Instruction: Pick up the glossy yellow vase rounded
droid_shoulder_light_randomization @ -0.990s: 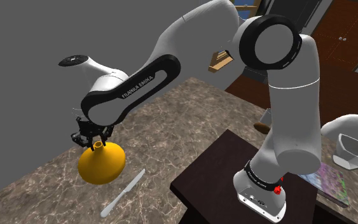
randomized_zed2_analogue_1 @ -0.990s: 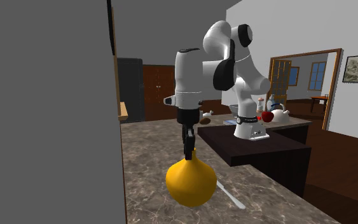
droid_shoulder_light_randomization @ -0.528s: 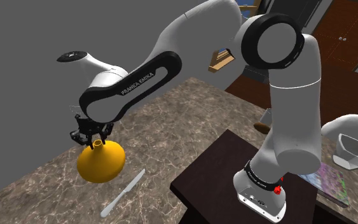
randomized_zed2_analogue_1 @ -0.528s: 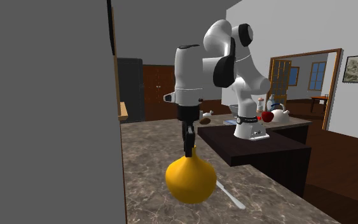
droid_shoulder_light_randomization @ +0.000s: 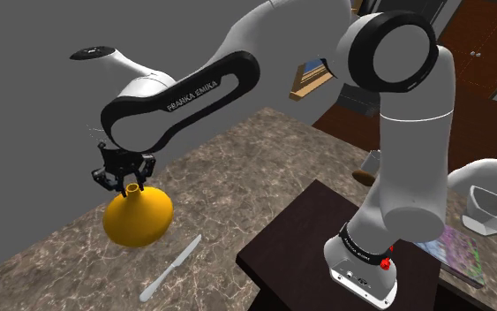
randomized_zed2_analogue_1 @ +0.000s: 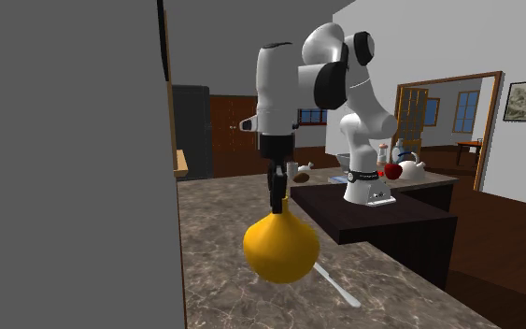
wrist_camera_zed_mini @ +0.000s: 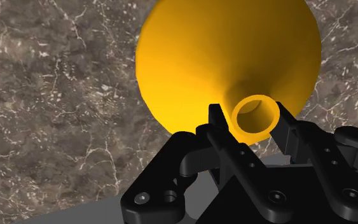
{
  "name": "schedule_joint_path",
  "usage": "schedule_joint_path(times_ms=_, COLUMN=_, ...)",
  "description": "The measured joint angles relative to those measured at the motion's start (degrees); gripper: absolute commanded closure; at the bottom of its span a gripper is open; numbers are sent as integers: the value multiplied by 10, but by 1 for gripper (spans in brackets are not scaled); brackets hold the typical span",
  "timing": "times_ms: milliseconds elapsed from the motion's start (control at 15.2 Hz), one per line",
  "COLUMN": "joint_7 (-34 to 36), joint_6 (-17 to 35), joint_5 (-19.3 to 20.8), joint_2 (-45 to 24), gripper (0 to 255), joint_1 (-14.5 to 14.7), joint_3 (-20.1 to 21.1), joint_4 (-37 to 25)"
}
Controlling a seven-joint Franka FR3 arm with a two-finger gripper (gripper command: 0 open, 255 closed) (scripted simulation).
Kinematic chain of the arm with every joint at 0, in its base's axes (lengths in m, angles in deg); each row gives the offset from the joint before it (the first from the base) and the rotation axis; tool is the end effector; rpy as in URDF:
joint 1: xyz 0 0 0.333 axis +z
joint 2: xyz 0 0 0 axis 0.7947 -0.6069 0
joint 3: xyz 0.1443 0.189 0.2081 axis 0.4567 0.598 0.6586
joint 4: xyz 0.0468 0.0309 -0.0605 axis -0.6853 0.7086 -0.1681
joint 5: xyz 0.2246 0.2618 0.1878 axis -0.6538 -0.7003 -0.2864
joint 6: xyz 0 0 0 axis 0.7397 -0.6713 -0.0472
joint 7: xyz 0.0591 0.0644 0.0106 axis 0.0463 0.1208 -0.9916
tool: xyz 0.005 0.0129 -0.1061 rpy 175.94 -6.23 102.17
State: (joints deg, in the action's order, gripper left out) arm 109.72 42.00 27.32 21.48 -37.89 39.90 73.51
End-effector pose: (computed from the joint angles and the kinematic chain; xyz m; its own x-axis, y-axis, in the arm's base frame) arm 0.5196 0.4076 0.3342 0.9891 -0.1472 -0.0007 -0.1472 -0.9891 0.0034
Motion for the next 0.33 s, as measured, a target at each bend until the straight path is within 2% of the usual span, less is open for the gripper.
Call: schedule_joint_path(times_ms=330, joint_7=-5, joint_6=-25, joint_5=-10, joint_2=17, gripper=255, joint_1=-3, joint_3=5, joint_4=-10)
